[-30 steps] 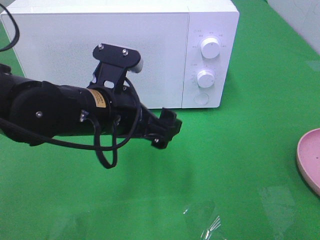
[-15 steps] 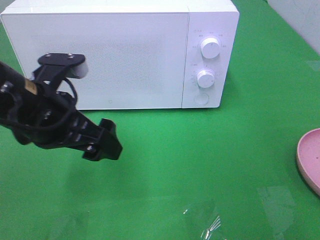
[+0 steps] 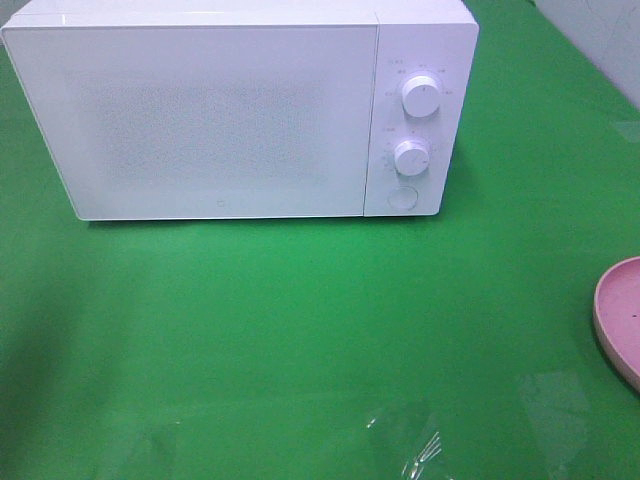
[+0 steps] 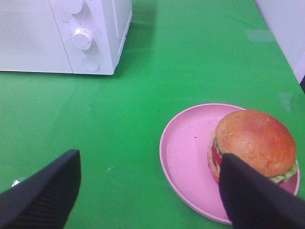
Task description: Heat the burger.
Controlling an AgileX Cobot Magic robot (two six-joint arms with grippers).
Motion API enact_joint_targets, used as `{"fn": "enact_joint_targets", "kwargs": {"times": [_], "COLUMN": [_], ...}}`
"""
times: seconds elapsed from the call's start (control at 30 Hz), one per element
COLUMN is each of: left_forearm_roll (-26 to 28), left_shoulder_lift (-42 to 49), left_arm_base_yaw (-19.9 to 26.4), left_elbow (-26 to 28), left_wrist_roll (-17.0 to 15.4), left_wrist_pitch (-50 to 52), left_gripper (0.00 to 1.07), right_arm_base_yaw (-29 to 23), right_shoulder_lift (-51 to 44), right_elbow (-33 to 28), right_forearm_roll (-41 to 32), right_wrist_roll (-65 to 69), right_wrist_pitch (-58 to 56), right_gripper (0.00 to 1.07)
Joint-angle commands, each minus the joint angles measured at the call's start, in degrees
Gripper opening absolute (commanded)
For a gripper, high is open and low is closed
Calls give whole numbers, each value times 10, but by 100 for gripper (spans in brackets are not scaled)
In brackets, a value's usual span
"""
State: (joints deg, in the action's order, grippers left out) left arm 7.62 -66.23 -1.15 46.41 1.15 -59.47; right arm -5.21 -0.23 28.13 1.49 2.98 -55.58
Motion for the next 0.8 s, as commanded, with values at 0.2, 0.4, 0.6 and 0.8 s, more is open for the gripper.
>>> {"fn": "enact_joint_targets", "kwargs": {"times": [0.2,0.4,0.6,0.8], "left_forearm_roll": [-18,-45,-58,-69], "left_shoulder_lift": [121,261,358,485], "left_arm_base_yaw": [57,57,57,57], "left_elbow": [-33,-107,-149,-164], "left_wrist_roll": [-33,-38,-37,-36], "left_wrist_pitch": [-28,-21,-32,-22], "left_gripper": [99,99,99,99], "right_arm_base_yaw": [4,4,4,4], "right_shoulder_lift": [-14,-14,-14,-14], "right_elbow": [-1,-1,-1,-1], "right_forearm_roll": [-1,-1,-1,-1], "right_wrist_roll": [-6,-6,-6,-6], "right_wrist_pitch": [5,5,5,5], "right_gripper": [76,76,76,76]}}
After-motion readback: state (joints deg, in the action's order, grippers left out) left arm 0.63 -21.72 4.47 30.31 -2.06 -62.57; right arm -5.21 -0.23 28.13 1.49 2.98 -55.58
